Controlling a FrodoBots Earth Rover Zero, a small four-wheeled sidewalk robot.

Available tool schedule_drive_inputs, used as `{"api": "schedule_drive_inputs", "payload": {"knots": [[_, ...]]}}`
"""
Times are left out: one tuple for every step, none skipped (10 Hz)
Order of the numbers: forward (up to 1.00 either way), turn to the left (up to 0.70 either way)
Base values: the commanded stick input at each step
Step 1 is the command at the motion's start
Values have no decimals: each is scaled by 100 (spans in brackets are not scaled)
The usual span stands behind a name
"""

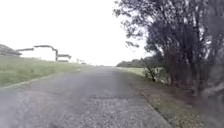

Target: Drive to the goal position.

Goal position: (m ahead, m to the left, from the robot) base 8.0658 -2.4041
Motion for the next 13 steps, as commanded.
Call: {"api": "schedule_drive_inputs", "payload": {"knots": [[100,0],[100,0],[100,0],[100,0],[100,0],[100,0],[100,0],[100,0],[100,0],[100,0],[100,15],[100,27],[100,27]]}}
